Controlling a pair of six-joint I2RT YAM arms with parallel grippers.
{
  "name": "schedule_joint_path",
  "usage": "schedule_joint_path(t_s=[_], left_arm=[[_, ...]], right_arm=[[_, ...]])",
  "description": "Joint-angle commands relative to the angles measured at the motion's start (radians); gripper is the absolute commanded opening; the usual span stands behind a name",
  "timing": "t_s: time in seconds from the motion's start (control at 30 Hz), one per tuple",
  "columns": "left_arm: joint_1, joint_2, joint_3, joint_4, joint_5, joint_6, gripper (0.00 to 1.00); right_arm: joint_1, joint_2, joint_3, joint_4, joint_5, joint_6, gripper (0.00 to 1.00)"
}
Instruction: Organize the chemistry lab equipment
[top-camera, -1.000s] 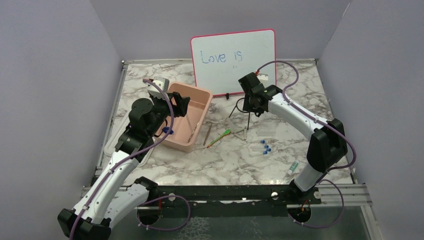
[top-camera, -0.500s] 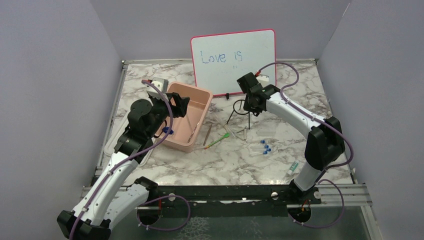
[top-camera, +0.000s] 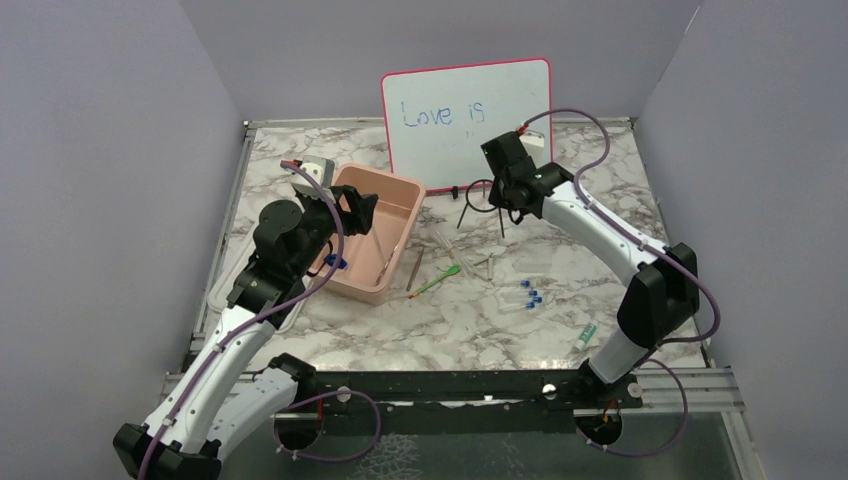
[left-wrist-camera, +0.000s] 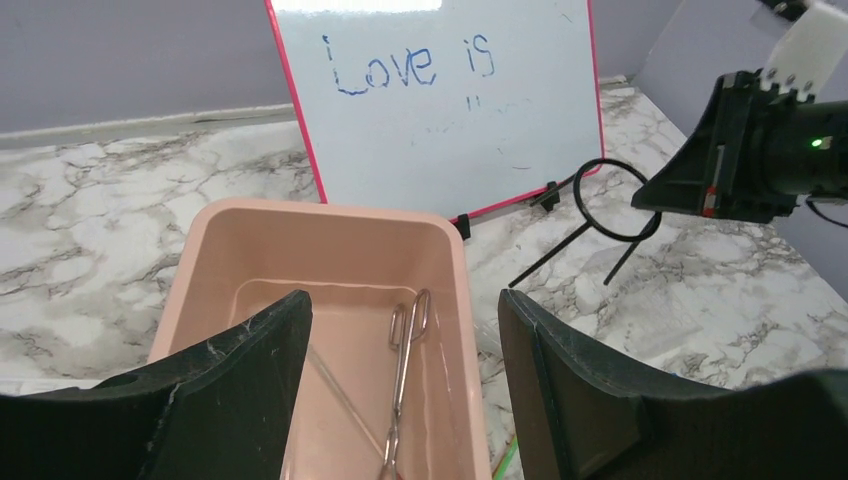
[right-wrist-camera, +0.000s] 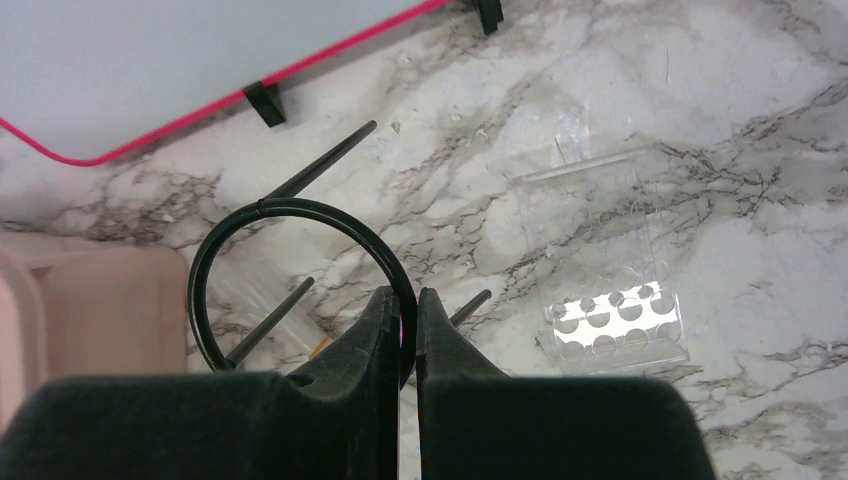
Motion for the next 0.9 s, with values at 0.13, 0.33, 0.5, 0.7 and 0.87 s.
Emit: schedule_joint_path(t_s=[0.13, 0.33, 0.5, 0.7, 0.87], left_arm=[[0.001, -0.032, 0.0, 0.012, -0.104, -0.022, 0.71], [0.002, -0.061, 0.003, -0.021, -0.275, -0.074, 0.71], [0.004, -0.126, -0.011, -0.056, -0.499, -0.137, 0.73], [0.007, -0.191, -0.04, -0.067, -0.656, -0.189, 0.76], [0.009, -0.233, -0.047, -0.099, -0.77, -0.228, 0.78]], right_arm=[[-0.005, -0.118, 0.144, 0.072, -0.171, -0.087, 0.01], [0.043, -0.074, 0.299, 0.069, -0.304, -0.131, 0.01], [0.119, -0.003, 0.434, 0.064, -0.335, -0.163, 0.01], [0.24, 0.152, 0.593, 0.048, -0.336, -0.205, 0.01], [0.284, 0.272, 0.663, 0.046, -0.354, -0.227, 0.01]])
